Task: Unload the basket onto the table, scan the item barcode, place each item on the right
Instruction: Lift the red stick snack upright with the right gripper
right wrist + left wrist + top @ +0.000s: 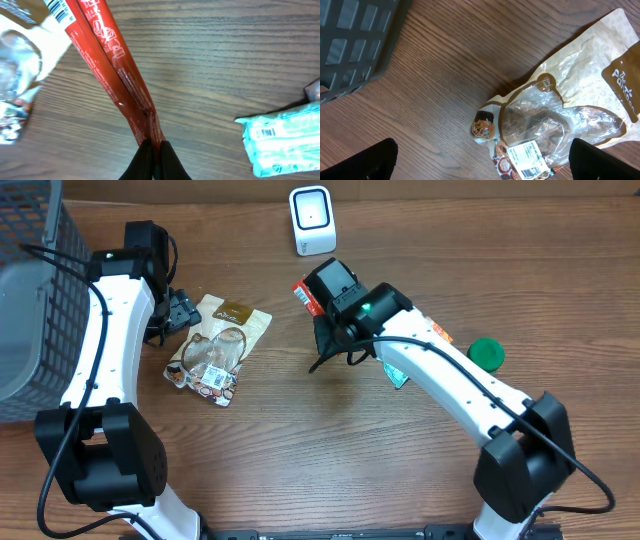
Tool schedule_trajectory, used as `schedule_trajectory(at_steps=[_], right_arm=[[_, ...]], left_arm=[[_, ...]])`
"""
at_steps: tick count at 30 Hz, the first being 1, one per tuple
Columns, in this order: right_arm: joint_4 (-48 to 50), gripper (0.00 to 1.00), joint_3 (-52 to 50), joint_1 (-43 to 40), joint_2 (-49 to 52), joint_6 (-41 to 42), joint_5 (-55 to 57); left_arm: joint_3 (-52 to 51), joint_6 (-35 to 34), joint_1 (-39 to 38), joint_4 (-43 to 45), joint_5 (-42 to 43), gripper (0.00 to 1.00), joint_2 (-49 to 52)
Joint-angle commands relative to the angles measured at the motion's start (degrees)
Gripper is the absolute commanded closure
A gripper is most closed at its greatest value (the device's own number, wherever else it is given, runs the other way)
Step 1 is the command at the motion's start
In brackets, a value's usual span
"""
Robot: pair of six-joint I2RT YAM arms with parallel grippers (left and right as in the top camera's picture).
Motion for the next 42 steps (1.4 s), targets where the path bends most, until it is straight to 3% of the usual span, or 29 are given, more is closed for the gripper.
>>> schedule_trajectory(at_steps=[1,12,19,42], right_arm=[[-0.4,0.96,1.2,0.6,-7.0,4.2,-2.3],[-3.3,0.96,1.2,0.6,-19.9,4.2,-12.2],[-9.8,0.96,1.1,0.6,-20.3,4.0,-11.7],[-10.3,0.96,1.1,0.6,-20.3,3.8,-7.9]], left_arm=[[1.0,0.0,-0.4,0.1,-0.6,0.00,-0.5],[1.0,0.0,-0.4,0.1,-0.6,0.00,-0.5],[1.0,0.0,-0.4,0.1,-0.6,0.00,-0.5],[1.0,0.0,-0.4,0.1,-0.6,0.00,-0.5]])
